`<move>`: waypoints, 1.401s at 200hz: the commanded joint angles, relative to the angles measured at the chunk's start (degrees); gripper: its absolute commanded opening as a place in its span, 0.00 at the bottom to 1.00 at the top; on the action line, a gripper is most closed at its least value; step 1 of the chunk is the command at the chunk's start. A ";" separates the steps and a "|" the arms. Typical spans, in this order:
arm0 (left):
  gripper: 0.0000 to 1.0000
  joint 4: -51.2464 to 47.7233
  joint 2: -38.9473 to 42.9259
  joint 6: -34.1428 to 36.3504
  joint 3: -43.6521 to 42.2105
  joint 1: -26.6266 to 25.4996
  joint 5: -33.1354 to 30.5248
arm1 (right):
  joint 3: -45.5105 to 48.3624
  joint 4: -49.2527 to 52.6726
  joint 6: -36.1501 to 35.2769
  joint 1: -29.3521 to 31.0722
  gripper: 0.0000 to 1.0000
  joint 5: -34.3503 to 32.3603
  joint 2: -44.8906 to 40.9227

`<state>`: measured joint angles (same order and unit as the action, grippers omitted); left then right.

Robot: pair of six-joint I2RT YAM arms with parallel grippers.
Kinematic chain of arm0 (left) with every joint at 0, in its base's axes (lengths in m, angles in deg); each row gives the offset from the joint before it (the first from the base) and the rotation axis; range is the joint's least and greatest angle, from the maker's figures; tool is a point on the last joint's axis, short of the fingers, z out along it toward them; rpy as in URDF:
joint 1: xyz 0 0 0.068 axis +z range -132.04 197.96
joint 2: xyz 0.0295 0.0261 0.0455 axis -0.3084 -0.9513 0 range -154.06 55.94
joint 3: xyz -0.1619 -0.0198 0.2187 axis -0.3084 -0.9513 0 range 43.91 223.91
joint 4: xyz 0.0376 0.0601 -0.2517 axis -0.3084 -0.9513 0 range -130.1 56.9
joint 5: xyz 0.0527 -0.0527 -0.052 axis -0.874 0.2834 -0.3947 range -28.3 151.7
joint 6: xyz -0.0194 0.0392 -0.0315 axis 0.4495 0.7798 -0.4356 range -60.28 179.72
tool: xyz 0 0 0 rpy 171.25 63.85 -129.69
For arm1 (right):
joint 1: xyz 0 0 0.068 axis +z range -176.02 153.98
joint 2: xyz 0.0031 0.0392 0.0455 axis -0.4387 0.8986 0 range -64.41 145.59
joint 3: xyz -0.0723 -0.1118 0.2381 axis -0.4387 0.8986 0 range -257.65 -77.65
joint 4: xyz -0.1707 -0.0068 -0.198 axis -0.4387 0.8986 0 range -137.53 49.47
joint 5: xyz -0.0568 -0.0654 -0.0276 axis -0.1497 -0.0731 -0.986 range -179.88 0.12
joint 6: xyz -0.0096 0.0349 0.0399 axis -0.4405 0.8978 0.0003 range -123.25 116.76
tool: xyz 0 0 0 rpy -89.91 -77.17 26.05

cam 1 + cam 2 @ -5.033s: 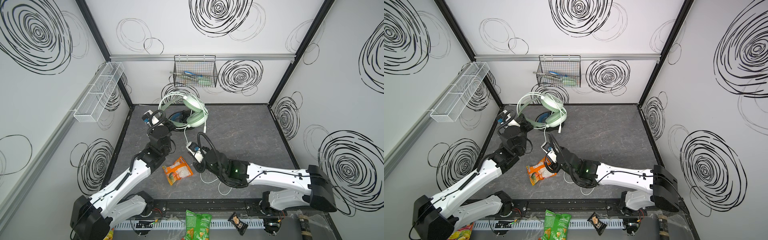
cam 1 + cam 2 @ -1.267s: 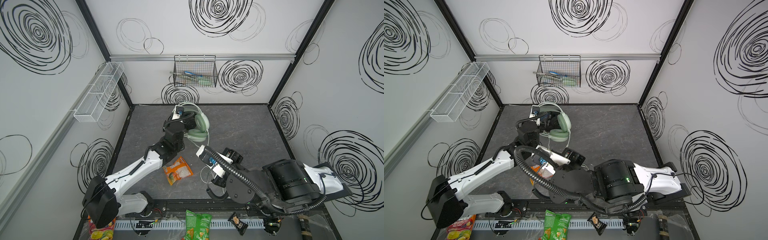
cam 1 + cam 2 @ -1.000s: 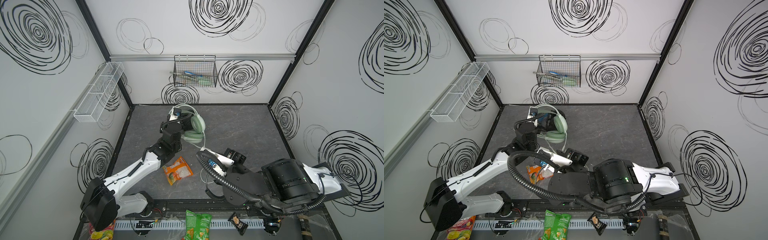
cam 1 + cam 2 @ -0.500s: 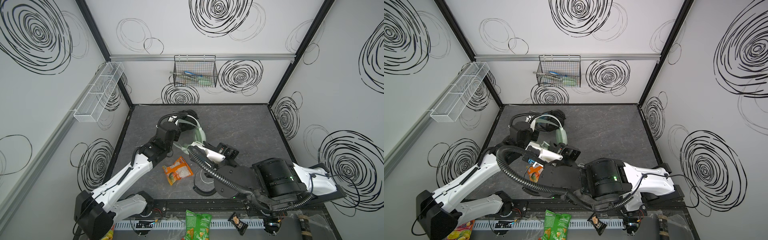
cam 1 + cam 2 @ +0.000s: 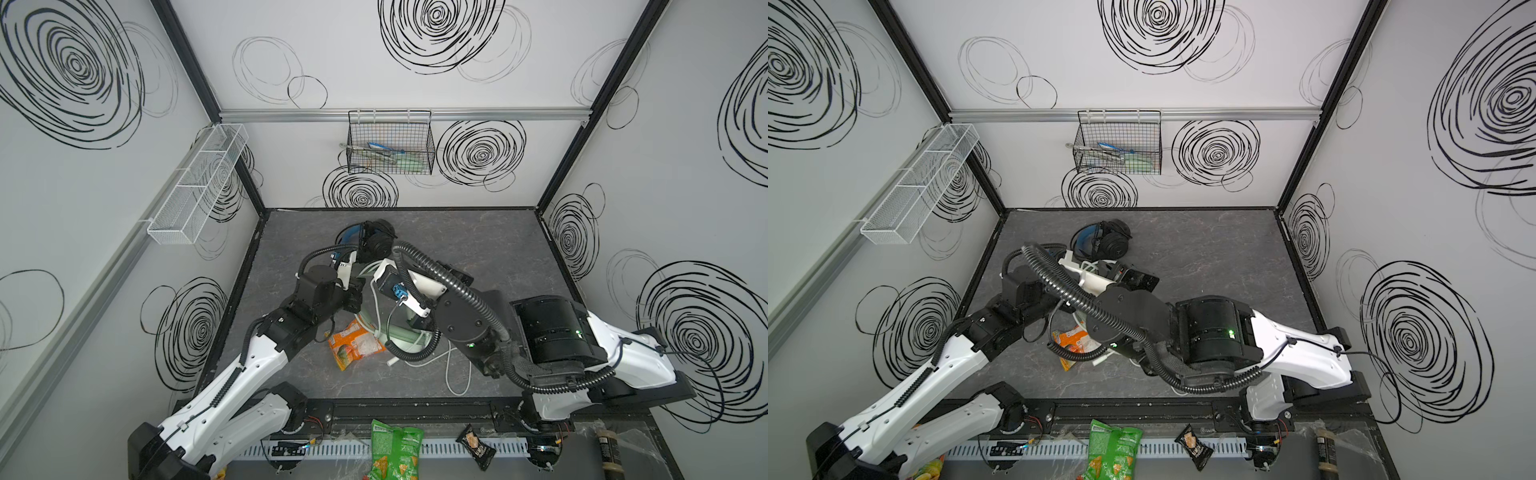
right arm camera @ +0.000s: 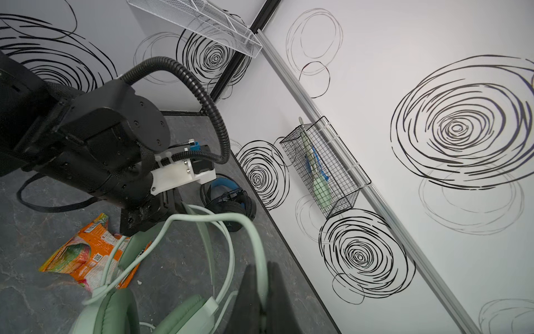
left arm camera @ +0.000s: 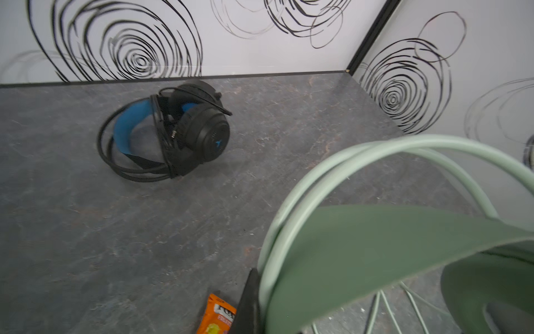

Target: Wrap the headphones

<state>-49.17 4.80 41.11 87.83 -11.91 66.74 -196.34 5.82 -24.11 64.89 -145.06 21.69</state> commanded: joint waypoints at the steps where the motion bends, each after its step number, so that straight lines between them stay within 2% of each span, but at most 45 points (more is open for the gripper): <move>1: 0.00 6.55 2.31 -7.79 -0.92 -0.63 8.29 | 0.49 -1.10 -0.77 -2.57 0.00 3.82 0.35; 25: 0.00 5.22 3.60 -7.86 -0.66 -1.96 8.50 | 3.37 -2.03 0.68 -7.38 0.00 8.64 -1.38; 52: 0.00 2.59 4.65 -6.86 0.38 -3.13 5.97 | 7.26 -2.56 2.75 -11.83 0.00 10.03 -2.93; 71: 0.00 0.99 5.49 -6.17 0.89 -2.75 4.80 | 9.55 -3.15 4.84 -15.56 0.00 10.65 -4.60; 96: 0.00 0.31 6.59 -4.51 1.23 -2.26 4.23 | 13.59 -5.48 7.36 -22.28 0.00 15.17 -8.10; 116: 0.00 -0.64 7.18 -4.02 1.50 -1.91 2.68 | 17.19 -7.90 8.16 -25.43 0.00 16.88 -10.19; 161: 0.00 3.99 9.81 -5.41 0.28 -0.92 7.04 | 23.01 -11.62 9.06 -32.17 0.00 22.30 -12.82; 192: 0.00 9.02 12.61 -7.73 -0.56 -0.57 11.39 | 27.26 -14.14 10.07 -35.37 0.00 25.90 -15.07; 221: 0.00 10.20 13.23 -8.17 0.49 -0.28 12.75 | 31.12 -17.15 10.16 -35.94 0.00 29.72 -16.82; 248: 0.00 9.84 13.78 -8.83 2.15 0.31 10.89 | 37.01 -24.09 9.03 -35.83 0.00 32.11 -20.96; 280: 0.00 7.94 13.78 -8.30 3.58 1.27 9.25 | 39.89 -26.85 9.15 -35.93 0.00 29.46 -23.97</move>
<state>-46.42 17.30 35.30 87.68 -11.47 75.94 -157.52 -14.60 -15.06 29.29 -114.35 0.23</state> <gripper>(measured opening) 0.087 0.058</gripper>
